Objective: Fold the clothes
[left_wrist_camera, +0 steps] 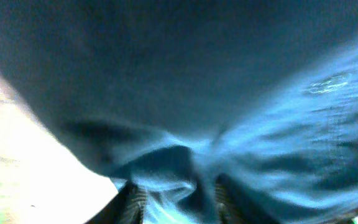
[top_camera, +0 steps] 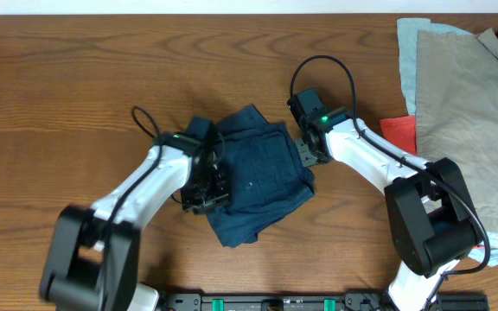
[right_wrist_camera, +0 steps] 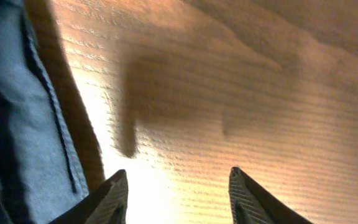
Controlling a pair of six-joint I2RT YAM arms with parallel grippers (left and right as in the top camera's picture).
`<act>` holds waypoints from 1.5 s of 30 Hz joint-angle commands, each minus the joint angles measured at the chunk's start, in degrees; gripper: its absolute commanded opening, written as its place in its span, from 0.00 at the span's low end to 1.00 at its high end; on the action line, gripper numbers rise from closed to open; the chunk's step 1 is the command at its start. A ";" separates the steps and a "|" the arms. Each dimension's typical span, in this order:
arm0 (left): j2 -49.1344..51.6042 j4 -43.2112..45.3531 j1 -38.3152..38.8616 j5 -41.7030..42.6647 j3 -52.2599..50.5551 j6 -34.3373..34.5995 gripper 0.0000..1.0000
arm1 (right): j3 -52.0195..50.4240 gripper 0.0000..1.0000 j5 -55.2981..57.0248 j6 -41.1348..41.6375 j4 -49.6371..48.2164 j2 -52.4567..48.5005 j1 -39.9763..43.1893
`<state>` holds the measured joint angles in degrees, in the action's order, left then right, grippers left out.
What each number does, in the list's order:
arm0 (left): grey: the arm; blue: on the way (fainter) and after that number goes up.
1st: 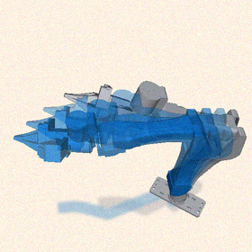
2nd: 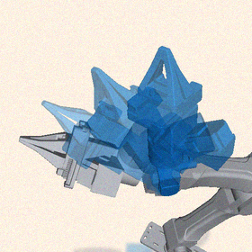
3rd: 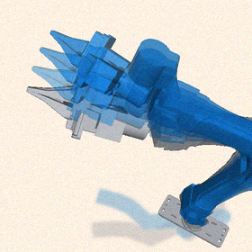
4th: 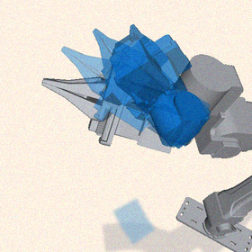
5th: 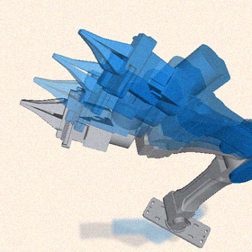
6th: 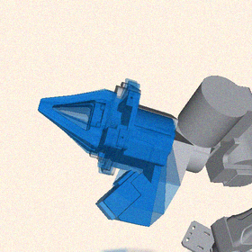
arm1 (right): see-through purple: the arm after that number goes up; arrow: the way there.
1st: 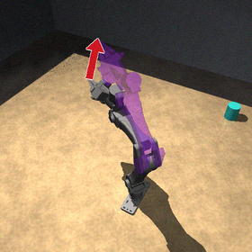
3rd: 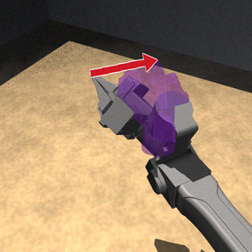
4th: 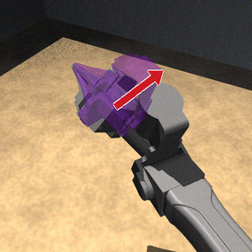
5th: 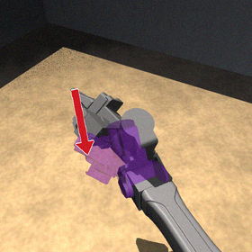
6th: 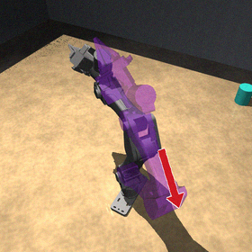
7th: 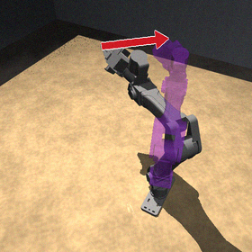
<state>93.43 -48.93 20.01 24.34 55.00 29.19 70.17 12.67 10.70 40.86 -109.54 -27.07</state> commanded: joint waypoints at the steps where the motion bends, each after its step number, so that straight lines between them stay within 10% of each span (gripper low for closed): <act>1: -5.77 1.92 -1.18 -8.22 2.43 -0.50 0.57 | 1.18 0.53 0.87 1.70 0.90 3.21 -0.04; 4: -9.55 8.85 -1.81 -17.18 2.97 -2.58 0.80 | 1.18 0.54 -3.04 3.39 2.14 7.30 0.02; 17: 0.46 27.52 -1.84 -20.70 2.97 -19.34 0.82 | 0.50 0.65 -25.99 10.54 17.35 14.25 -0.11; 27: 5.05 22.53 -1.84 -20.50 2.97 -19.32 0.47 | -7.02 0.56 -28.04 12.02 11.41 13.94 -0.74; 35: 5.03 17.62 -1.84 -16.92 2.97 -19.30 0.06 | -13.05 0.15 -28.35 14.14 4.87 13.90 -0.74; 37: 4.85 16.70 -1.84 -14.47 2.99 -19.30 0.06 | -13.07 0.01 -28.30 14.10 3.15 13.90 -0.68; 45: 0.57 6.58 -1.86 -10.47 2.99 -15.78 0.06 | -8.28 0.01 -27.45 9.31 -7.06 14.45 2.60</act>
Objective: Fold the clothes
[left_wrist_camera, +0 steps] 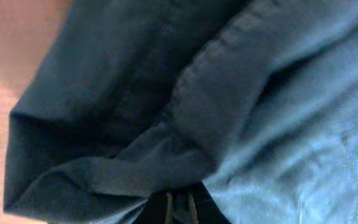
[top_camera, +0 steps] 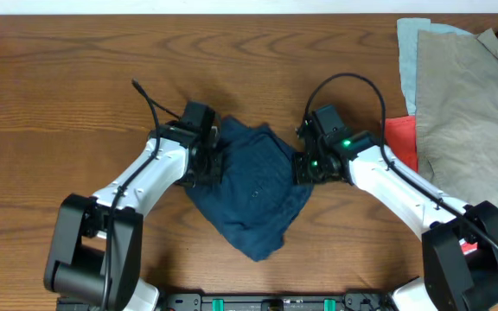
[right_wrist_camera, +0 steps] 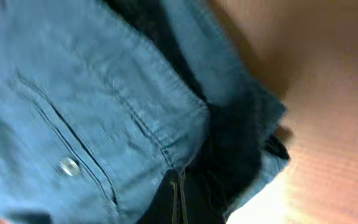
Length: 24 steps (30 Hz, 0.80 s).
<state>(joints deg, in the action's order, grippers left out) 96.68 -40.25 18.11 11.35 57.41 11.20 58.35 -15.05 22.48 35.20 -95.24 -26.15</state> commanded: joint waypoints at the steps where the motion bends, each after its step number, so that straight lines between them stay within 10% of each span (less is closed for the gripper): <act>1: -3.41 -3.06 0.02 2.14 0.59 3.30 0.06 | 4.66 0.01 0.96 -2.75 -1.66 0.15 2.23; 12: -6.10 -7.54 -0.42 0.61 -0.48 20.87 0.06 | 4.68 0.12 17.40 -4.37 3.74 -1.97 4.07; 14: -6.10 -7.91 -0.35 0.63 -0.94 20.85 0.39 | 4.59 0.50 17.42 -4.55 3.93 -2.27 4.07; 16: -6.16 -8.57 -0.37 0.63 -0.92 20.81 0.65 | 4.59 0.60 17.46 -4.55 3.54 -2.16 4.09; 24: -6.25 -5.27 -3.39 -3.13 1.51 18.82 0.84 | 4.96 0.67 17.44 -4.50 3.67 0.22 4.13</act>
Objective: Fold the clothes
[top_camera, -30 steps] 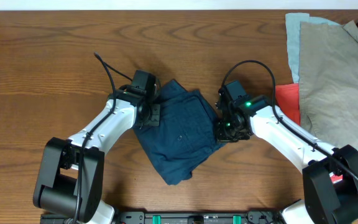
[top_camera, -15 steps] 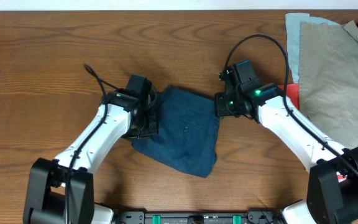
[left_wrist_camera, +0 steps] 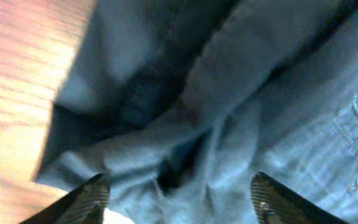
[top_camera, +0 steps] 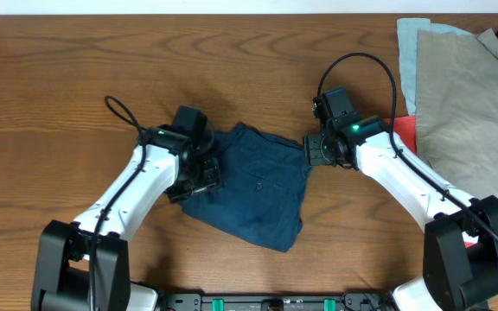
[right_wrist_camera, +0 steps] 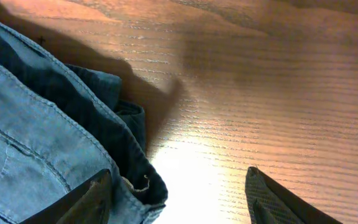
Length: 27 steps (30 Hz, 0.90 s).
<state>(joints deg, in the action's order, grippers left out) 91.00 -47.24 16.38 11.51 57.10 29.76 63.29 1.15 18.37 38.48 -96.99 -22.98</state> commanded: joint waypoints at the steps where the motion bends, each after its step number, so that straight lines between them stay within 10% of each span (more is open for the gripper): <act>1: -0.57 3.54 -2.25 -3.56 1.79 -0.61 0.90 | 0.02 0.67 1.25 -0.39 0.63 2.54 0.96; 18: 10.12 14.16 -3.30 -2.36 1.77 -17.73 0.98 | 0.02 0.68 -1.81 0.04 3.39 4.70 0.94; 23: 13.16 14.14 -3.30 11.96 1.75 -17.77 0.99 | 0.02 0.69 -1.81 0.04 3.76 4.70 0.94; 27: 13.16 13.73 -3.30 18.12 1.75 -17.75 0.79 | 0.02 0.69 -1.81 0.04 3.78 4.70 0.94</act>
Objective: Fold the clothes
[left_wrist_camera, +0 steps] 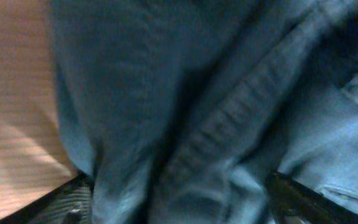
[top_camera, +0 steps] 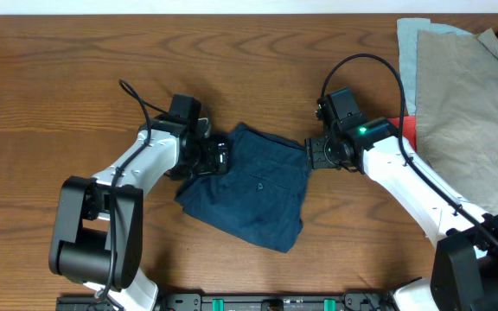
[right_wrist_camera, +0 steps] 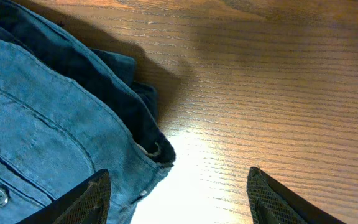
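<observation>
A dark blue denim garment (top_camera: 258,190) lies spread on the wooden table (top_camera: 76,69), its button pocket facing up. My left gripper (top_camera: 213,156) is at the garment's upper left edge. In the left wrist view it (left_wrist_camera: 180,190) stands wide open with bunched denim (left_wrist_camera: 197,93) between and under the fingers. My right gripper (top_camera: 315,154) sits at the garment's upper right corner. It (right_wrist_camera: 178,183) is open over bare wood, the denim corner (right_wrist_camera: 73,112) just to its left.
A pile of other clothes lies at the right edge of the table: a khaki piece (top_camera: 469,112), a light blue piece (top_camera: 409,52) and a red one (top_camera: 399,132). Both arms' cables arch above the wrists.
My left gripper has moved from the garment's lower left edge up and right to its upper left edge, still open. The right gripper and the garment have hardly changed.
The denim lay bunched, my left gripper closing on its left edge and the right open beside it. Then both were shut on the garment's sides. Then both were open and the garment lay spread wider. Now the left gripper is on the upper left edge.
</observation>
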Controlling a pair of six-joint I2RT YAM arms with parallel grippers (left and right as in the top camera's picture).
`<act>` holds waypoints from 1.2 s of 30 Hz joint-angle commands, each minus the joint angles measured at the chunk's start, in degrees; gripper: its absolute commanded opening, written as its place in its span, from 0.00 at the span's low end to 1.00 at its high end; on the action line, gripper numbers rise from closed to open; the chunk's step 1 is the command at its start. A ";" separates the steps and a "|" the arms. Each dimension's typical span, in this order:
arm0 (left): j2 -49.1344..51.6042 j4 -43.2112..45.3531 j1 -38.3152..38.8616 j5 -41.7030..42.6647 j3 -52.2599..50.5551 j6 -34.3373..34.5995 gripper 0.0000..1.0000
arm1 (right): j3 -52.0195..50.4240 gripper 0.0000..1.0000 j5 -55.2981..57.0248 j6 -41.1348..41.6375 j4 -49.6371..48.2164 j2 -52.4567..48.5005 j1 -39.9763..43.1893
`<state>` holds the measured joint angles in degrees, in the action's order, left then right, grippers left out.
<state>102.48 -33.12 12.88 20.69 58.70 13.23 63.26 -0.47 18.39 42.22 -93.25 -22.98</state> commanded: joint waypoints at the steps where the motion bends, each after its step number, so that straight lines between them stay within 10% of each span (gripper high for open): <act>1: 1.68 -0.44 0.20 8.90 0.13 -1.22 0.70 | 0.04 0.69 -0.20 0.02 0.04 0.96 0.94; 7: 1.68 -0.44 0.20 8.87 0.13 -1.22 0.45 | 0.04 0.69 -0.20 0.02 0.11 0.96 0.94; 11: 1.64 -0.17 0.02 8.66 0.17 -2.91 0.06 | 0.04 0.69 -0.17 0.00 0.28 0.96 0.94; 20: 1.36 1.29 -12.07 -3.65 4.28 2.86 0.06 | 0.04 0.70 5.33 -0.13 3.02 1.03 1.46; 36: 1.18 1.99 -51.32 -1.88 12.15 20.96 0.09 | 0.04 0.70 5.46 -0.48 5.81 1.05 4.61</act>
<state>103.59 -31.05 -33.95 17.67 70.02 28.25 63.26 4.19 18.37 48.01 -93.25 -18.70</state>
